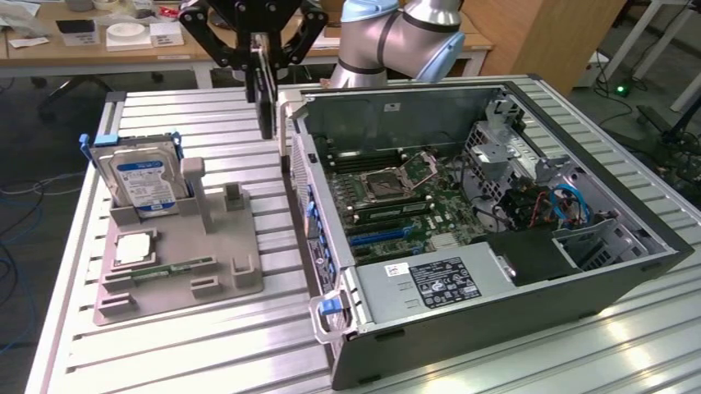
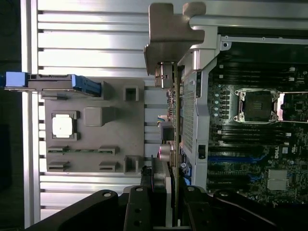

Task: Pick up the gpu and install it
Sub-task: 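Pick up the gpu and move the gpu toward the slot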

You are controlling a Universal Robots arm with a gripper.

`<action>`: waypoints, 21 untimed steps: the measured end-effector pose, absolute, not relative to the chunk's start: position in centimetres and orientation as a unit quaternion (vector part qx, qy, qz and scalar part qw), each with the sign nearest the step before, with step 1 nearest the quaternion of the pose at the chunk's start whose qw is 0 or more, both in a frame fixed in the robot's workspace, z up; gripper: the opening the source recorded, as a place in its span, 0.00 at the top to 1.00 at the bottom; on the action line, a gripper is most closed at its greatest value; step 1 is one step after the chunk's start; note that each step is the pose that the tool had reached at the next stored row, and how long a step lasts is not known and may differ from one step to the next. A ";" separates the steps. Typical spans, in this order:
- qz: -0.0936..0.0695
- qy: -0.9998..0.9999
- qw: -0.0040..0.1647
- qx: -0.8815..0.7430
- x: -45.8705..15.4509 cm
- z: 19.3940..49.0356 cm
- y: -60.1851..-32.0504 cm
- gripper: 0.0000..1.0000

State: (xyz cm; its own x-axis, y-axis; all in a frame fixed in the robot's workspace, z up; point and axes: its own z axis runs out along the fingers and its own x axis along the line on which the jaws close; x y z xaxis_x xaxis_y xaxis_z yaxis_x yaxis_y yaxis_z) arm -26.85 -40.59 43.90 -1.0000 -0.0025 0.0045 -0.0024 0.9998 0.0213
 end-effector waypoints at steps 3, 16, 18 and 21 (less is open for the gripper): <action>-0.011 -1.000 0.002 0.001 -26.4 43.9 -40.6 0.72; -0.011 -1.000 0.002 0.001 -23.9 43.9 -40.6 0.72; -0.011 -1.000 0.002 0.001 -23.6 43.9 -40.6 0.72; -0.011 -1.000 0.002 0.001 -23.0 43.8 -40.6 0.72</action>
State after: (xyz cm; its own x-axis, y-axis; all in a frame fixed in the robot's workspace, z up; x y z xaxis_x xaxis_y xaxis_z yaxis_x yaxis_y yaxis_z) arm -23.04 -40.59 43.85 -1.0000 -0.0026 0.0045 -0.0025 0.9998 0.0213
